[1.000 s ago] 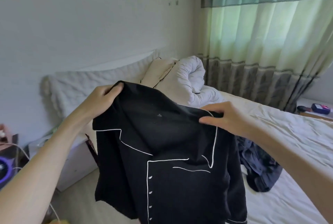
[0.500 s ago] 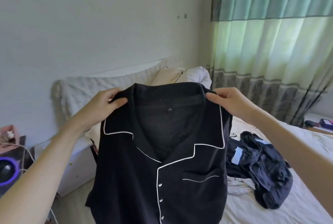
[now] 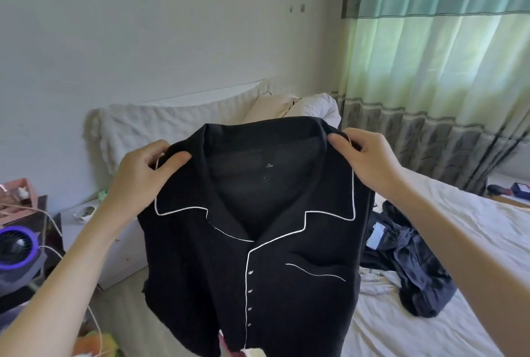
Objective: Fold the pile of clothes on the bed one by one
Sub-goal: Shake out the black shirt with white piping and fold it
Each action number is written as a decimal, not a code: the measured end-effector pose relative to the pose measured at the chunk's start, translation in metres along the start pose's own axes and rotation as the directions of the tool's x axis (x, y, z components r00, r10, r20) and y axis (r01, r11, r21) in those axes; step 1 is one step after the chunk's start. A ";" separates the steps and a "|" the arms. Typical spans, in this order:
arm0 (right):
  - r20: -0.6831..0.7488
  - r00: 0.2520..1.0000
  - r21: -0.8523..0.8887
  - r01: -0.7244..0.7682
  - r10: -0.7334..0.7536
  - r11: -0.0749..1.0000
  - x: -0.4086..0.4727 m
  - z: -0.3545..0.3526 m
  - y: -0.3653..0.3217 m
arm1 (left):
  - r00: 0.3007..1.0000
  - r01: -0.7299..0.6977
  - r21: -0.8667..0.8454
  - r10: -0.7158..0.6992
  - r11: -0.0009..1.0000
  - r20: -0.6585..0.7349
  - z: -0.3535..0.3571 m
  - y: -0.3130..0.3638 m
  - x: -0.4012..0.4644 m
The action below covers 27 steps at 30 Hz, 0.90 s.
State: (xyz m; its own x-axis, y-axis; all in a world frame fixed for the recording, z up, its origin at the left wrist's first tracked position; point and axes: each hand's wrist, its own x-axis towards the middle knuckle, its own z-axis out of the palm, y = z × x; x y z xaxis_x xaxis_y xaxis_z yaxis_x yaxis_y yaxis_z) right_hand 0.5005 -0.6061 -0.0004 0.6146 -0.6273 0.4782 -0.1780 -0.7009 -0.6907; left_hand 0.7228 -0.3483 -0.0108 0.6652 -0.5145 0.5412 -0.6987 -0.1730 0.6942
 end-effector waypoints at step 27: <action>-0.165 0.983 -0.161 0.059 -0.086 0.985 0.000 0.048 0.002 | 0.977 -0.209 -0.036 0.207 0.977 -0.051 0.023 -0.067 0.045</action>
State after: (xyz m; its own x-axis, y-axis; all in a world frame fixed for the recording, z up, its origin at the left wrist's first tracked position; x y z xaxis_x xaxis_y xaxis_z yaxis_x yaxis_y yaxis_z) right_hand 0.5363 -0.5912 -0.0280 0.4925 -0.6121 0.6187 -0.2624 -0.7823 -0.5650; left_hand 0.7933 -0.3786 -0.0438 0.5187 -0.4956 0.6967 -0.8123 -0.0313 0.5824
